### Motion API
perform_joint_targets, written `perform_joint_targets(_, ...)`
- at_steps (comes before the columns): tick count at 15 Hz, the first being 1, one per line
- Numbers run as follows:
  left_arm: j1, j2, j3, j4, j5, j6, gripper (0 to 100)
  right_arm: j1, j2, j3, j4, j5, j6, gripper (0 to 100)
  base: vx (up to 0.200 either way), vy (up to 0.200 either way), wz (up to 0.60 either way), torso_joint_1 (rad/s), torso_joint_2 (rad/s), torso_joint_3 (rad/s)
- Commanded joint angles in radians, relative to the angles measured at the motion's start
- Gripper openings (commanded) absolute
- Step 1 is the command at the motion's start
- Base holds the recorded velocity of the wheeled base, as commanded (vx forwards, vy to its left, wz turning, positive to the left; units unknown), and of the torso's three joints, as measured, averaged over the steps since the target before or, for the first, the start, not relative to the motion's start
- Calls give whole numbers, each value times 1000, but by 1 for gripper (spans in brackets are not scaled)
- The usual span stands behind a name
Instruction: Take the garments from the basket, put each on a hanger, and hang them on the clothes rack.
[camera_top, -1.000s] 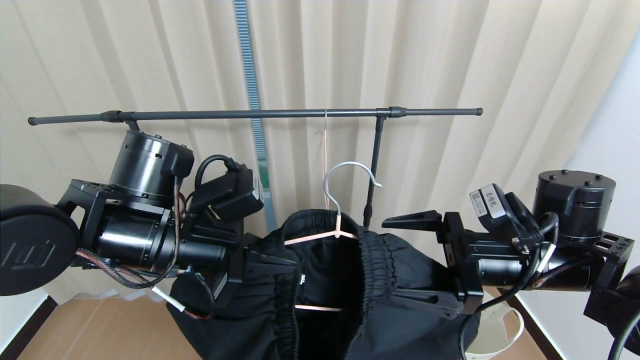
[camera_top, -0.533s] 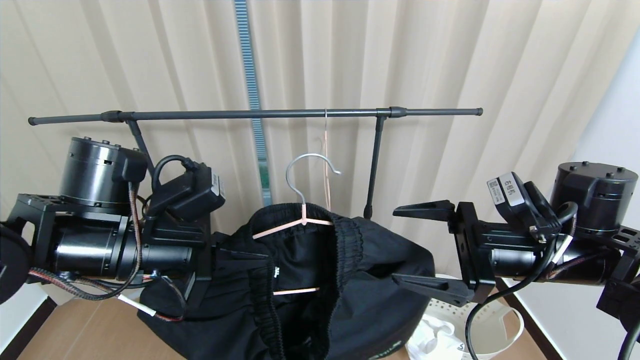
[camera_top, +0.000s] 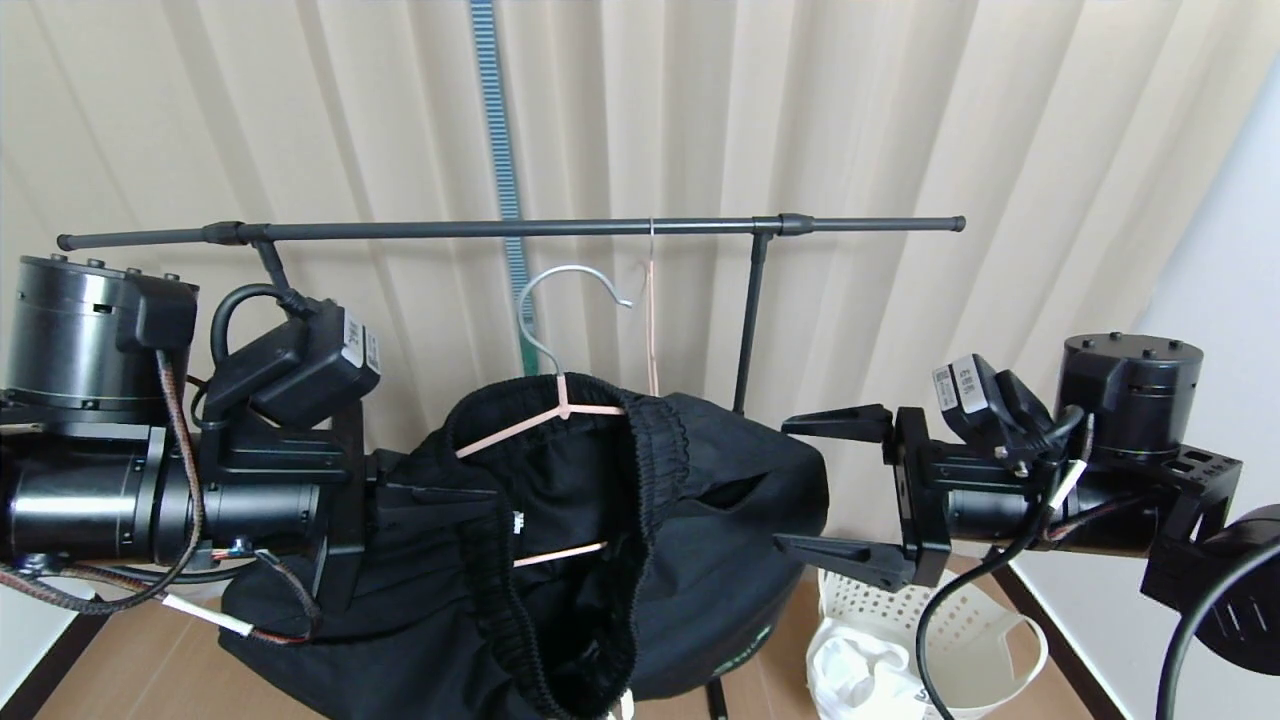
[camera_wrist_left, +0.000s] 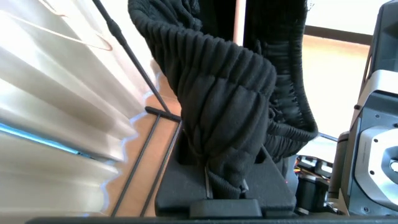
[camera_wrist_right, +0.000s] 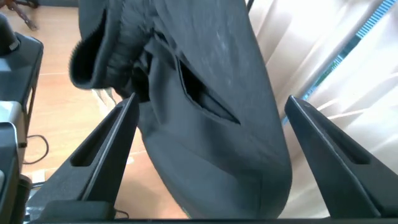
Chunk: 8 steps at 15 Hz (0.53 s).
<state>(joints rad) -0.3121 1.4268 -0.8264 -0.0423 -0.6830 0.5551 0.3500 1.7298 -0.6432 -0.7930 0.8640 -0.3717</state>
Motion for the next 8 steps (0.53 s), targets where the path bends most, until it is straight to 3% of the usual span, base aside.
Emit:
perform_joint_targets(1, 4, -23, 18, -5, 0, 0, 0, -29, 40, -13, -2, 1, -3, 100, 0, 0, 0, 0, 0, 0)
perform_joint_targets(5, 10, -35, 20, -11, 0, -1, 0, -31, 113, -15, -2, 1, -47, 100, 0, 0, 0, 0, 0, 0)
perform_joint_targets(8, 15, -46, 16, -11, 2, -12, 0, -29, 271, -49, 0, 0, -144, 100, 0, 0, 0, 0, 0, 0)
